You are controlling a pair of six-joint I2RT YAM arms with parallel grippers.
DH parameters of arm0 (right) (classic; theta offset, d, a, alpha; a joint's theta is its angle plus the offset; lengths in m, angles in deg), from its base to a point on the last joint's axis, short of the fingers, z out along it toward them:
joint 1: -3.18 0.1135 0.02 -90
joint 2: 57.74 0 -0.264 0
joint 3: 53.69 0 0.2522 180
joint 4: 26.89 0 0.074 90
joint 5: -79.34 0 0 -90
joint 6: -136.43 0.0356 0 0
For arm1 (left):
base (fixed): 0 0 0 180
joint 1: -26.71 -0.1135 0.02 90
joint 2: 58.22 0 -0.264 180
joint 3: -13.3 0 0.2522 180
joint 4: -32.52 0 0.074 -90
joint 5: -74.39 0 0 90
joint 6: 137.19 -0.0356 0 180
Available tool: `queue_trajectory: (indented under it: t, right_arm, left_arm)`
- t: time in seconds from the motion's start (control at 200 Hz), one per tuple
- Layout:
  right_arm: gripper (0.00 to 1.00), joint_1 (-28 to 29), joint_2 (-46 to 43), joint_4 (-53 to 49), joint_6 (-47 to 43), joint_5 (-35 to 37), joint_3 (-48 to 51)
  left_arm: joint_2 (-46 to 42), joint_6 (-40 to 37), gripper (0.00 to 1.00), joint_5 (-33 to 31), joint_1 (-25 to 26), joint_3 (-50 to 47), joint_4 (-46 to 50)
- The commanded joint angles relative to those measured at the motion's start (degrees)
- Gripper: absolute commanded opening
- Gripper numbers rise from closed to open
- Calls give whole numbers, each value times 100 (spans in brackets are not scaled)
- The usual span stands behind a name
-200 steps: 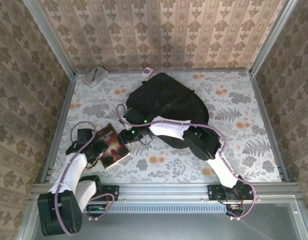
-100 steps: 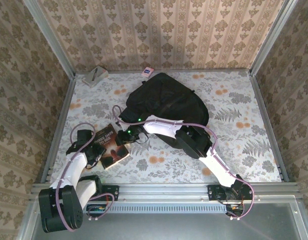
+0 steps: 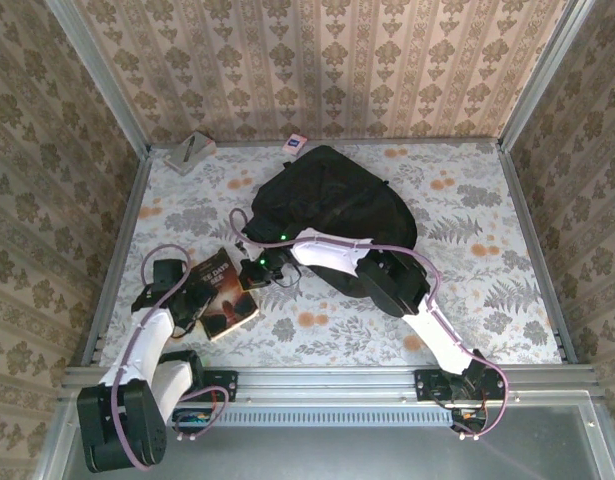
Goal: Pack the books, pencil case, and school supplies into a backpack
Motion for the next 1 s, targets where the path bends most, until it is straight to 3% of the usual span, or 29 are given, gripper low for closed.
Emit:
queue_trajectory:
  t: [0.0,0.275,0.58,0.745,0.995]
  right_arm:
    - [0,-37,-661,371,211,-18,469]
    - [0,-426,-1618,1289,495,-171,1954]
    - [0,-1127,-1950,3807,1913,-1547,3708]
    - [0,-1278,-1921,4453,2240,-1833,4097]
    - [0,-1317,-1787,5041,2539,-2157,4252]
  left_arm:
    - [-276,-79,78,562,95,79,144]
    - [-487,-241,85,518,156,187,457]
    - [60,-479,86,2072,228,-43,-1108]
    - [526,-641,85,2355,277,106,-1382]
    - [1021,-355,84,2170,604,85,-1718]
